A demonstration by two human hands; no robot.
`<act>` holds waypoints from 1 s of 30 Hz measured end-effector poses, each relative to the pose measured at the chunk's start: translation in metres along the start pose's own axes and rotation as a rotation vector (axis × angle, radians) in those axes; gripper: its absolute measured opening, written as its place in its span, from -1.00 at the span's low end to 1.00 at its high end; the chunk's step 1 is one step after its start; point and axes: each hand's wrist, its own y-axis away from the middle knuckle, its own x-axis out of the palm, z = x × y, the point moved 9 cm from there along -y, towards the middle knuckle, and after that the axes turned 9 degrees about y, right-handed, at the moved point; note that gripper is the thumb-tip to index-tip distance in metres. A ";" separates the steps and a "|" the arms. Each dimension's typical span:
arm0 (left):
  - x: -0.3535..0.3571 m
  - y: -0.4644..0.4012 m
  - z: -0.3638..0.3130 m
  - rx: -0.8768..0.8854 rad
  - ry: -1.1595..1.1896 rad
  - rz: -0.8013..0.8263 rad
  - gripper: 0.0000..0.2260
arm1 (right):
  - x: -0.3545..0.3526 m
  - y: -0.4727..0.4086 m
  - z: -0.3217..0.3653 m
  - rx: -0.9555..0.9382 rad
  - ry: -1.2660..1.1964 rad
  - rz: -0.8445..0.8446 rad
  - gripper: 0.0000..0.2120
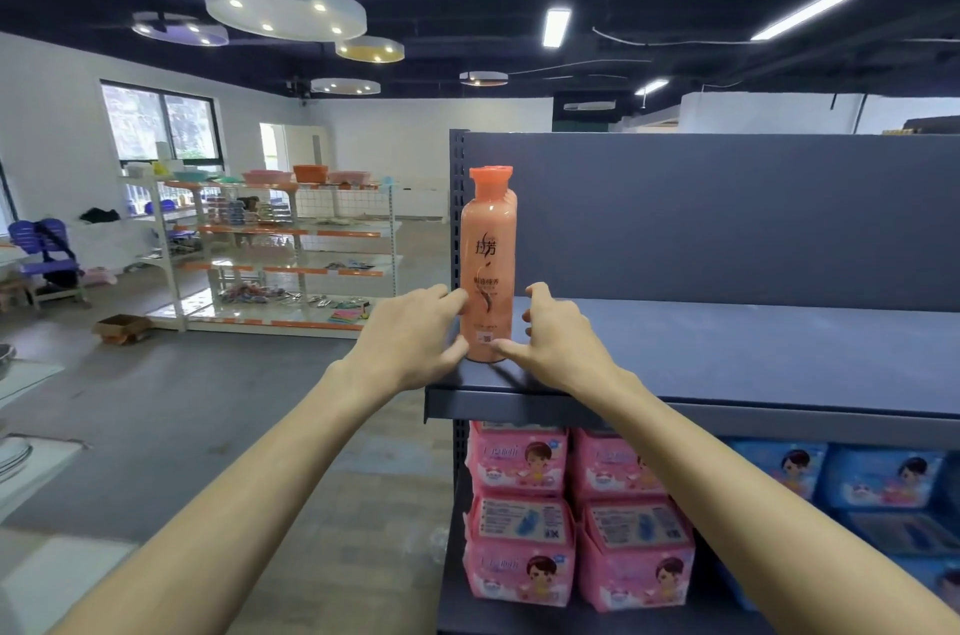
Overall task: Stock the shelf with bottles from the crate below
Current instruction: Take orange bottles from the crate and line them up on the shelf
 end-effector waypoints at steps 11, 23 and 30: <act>0.005 -0.025 -0.078 0.120 0.068 -0.075 -0.79 | -0.041 0.035 -0.063 0.045 0.136 -0.084 -0.43; 0.028 -0.014 -0.194 0.325 0.199 -0.058 -0.69 | -0.094 0.135 -0.156 0.106 0.235 -0.125 -0.51; 0.108 0.025 -0.260 0.404 0.309 0.139 -0.70 | -0.068 0.200 -0.219 0.180 0.333 -0.035 -0.53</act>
